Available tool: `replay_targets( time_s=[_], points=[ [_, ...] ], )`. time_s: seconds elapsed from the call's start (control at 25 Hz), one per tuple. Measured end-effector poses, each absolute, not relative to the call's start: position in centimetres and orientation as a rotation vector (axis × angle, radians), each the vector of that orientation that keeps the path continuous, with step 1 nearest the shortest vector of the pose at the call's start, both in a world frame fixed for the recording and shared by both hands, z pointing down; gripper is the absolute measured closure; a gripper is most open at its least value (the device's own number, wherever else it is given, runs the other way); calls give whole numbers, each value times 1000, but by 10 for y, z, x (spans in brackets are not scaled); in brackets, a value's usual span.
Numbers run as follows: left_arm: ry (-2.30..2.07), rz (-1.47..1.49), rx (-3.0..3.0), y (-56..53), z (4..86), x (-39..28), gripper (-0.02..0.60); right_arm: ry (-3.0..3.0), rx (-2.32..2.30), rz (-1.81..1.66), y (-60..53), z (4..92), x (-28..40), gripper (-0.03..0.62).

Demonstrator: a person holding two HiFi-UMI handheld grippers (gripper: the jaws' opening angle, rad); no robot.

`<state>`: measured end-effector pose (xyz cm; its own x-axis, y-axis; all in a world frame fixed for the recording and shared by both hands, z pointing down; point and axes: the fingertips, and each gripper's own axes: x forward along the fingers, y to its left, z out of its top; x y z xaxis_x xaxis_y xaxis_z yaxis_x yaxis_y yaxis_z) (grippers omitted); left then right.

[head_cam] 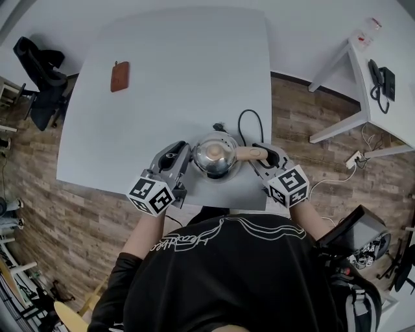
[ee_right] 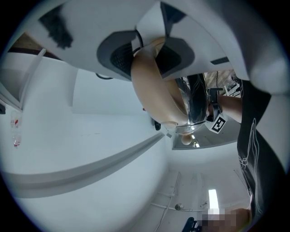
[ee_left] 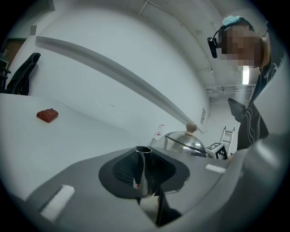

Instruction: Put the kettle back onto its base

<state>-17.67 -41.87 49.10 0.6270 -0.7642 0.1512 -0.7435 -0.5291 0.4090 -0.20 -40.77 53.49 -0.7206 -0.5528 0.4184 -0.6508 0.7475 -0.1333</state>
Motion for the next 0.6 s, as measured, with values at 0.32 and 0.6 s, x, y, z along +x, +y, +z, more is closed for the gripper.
replay_targets(
  time_s=[0.32, 0.6],
  points=[
    [-1213, -129, 2331, -421, 491, -183, 486, -2611, 932, 472, -409, 535, 1, 470],
    [-1294, -204, 2241, -409, 486, -203, 405, -2570, 938, 509, -392, 535, 22, 431]
  ],
)
